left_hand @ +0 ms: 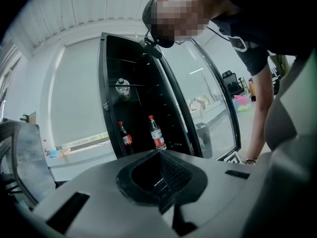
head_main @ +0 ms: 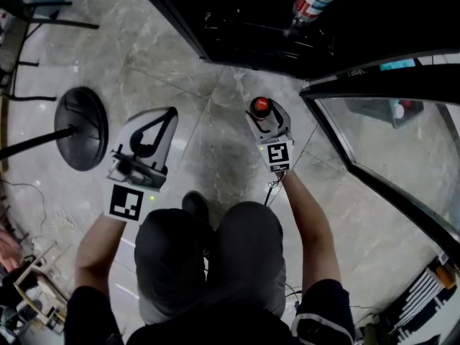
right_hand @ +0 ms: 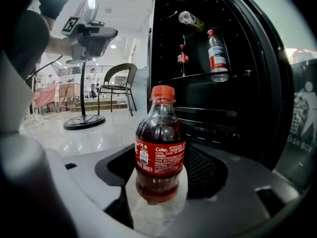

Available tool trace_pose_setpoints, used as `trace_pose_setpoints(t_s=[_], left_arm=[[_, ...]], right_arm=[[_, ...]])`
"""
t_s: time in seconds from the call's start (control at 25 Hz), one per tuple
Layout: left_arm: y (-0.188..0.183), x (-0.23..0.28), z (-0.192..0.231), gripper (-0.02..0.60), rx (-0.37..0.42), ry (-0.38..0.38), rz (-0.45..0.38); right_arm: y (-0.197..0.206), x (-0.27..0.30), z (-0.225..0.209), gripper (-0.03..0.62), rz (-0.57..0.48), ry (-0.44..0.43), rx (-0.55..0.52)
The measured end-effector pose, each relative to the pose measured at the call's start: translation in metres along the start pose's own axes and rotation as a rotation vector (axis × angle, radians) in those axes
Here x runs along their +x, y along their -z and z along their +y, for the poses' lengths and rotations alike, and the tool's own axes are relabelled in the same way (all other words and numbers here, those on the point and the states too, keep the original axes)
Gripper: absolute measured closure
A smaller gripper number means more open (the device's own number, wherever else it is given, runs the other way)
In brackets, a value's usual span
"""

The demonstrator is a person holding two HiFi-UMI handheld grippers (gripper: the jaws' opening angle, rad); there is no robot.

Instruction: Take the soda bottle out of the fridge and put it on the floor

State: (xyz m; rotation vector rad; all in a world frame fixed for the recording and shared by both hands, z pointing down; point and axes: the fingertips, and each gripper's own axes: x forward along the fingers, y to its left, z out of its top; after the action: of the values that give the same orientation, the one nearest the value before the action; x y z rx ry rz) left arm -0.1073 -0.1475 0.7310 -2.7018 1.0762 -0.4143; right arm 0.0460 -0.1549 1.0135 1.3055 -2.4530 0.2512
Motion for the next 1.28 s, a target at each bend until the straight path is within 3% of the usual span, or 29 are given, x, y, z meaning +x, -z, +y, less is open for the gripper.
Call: trace_pose_setpoints(t_s=[0.76,1.28], left_arm=[[0.022,0.010,-0.004,0.558,0.009,-0.012,0.011],[0.036,0.013,-0.012,0.558,-0.006,0.006,0.006]], right_arm=[[0.037,0.029,-0.011,0.283,-0.004,0.029,0.000],[0.042,0.025,-0.007,0.275,-0.064,0.061,-0.040]])
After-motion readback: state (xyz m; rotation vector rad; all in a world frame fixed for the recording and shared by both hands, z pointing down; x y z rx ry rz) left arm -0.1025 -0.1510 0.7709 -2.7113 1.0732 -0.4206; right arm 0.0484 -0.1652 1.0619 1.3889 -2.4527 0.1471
